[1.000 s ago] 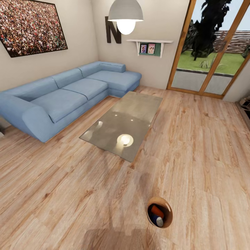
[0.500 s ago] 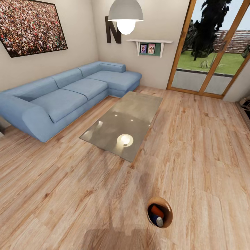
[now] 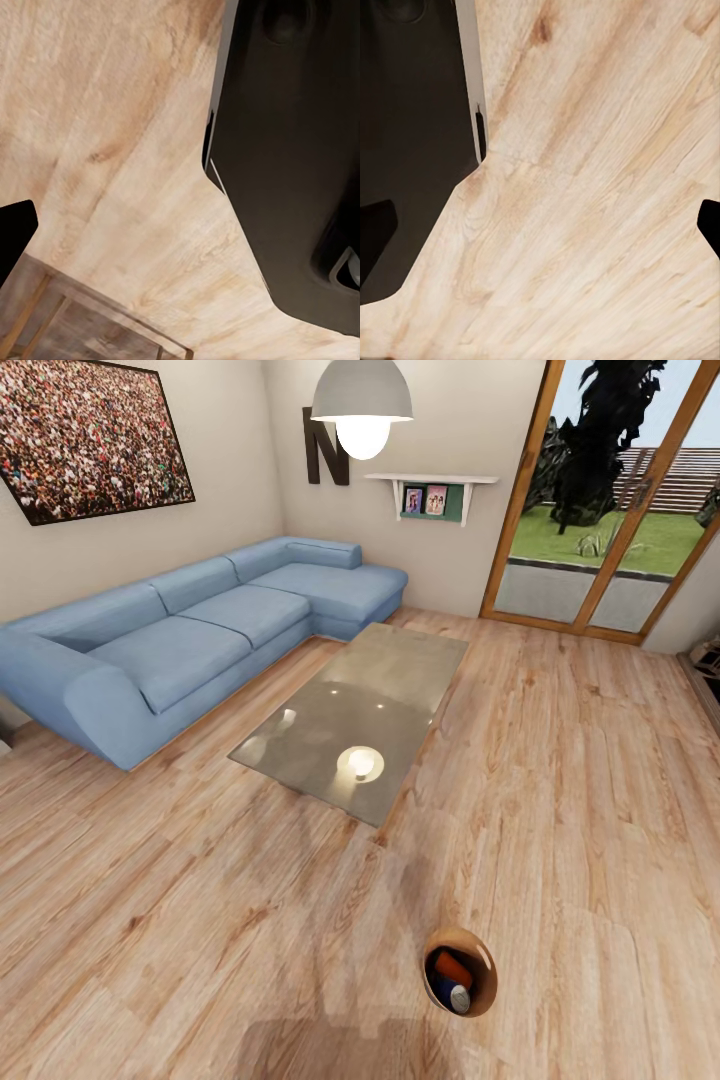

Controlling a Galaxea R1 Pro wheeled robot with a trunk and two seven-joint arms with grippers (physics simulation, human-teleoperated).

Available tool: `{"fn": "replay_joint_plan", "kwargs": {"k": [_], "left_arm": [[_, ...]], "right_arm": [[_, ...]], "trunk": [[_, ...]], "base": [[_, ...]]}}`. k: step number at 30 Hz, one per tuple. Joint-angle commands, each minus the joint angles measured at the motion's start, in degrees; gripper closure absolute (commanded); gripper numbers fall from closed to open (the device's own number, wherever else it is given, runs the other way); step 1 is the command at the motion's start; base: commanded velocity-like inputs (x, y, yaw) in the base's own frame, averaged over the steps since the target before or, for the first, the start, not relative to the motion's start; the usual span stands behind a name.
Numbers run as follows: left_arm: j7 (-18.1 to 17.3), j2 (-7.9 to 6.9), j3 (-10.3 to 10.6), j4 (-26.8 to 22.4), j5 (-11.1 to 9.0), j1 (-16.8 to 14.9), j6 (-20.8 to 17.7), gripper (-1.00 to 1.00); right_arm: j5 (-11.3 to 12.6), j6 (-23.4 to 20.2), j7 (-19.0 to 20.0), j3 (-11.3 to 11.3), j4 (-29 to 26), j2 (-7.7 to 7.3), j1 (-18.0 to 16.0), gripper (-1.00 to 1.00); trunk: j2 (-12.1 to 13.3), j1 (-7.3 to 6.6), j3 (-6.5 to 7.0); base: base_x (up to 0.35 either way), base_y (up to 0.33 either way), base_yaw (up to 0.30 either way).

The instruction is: Put the three can of soda from the living room inside the tash can in the kitchen.

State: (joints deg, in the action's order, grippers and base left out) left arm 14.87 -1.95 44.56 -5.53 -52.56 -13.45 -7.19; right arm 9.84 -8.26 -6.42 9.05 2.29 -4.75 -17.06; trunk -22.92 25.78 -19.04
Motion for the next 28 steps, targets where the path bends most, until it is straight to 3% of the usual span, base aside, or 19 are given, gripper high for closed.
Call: {"fn": "replay_joint_plan", "kwargs": {"k": [1,28], "left_arm": [[0.0,-0.01,0.0,0.0,0.0,0.0,0.0,-1.00],[0.0,-0.15,0.0,0.0,-0.1,0.0,0.0,-1.00]], "right_arm": [[0.0,0.0,0.0,0.0,0.0,0.00,0.0,-1.00],[0.0,0.0,0.0,0.0,0.0,0.00,0.0,-1.00]], "trunk": [[0.0,0.00,0.00],[0.0,0.00,0.00]], "base": [[0.000,0.000,0.000],[0.000,0.000,0.000]]}}
